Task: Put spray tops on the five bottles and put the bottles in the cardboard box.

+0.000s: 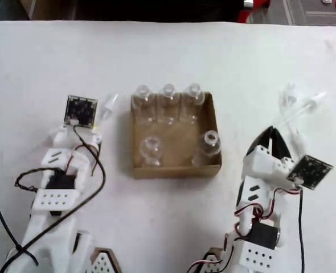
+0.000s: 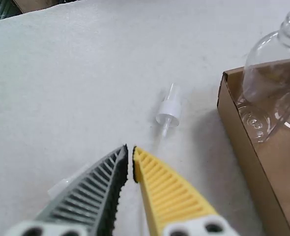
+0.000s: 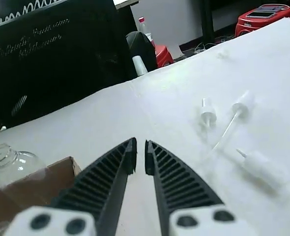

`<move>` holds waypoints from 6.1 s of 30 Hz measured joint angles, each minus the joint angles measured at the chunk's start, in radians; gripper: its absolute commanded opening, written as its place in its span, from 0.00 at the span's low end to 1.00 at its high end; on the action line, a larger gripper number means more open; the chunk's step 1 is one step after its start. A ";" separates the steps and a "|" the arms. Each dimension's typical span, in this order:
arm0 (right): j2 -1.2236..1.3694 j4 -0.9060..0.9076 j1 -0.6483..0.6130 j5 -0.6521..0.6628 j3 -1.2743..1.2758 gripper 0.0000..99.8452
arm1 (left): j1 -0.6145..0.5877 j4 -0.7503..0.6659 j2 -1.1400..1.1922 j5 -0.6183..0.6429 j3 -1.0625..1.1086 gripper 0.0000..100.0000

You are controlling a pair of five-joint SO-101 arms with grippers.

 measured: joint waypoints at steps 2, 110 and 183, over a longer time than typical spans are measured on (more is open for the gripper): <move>0.000 0.009 -0.017 0.026 0.000 0.01 | 0.000 0.000 0.000 0.000 0.000 0.02; 0.000 0.011 -0.114 0.183 0.002 0.04 | -0.064 0.106 0.000 0.003 -0.018 0.02; 1.614 0.319 -0.229 0.296 -0.913 0.02 | -0.025 -0.028 0.006 0.006 0.011 0.02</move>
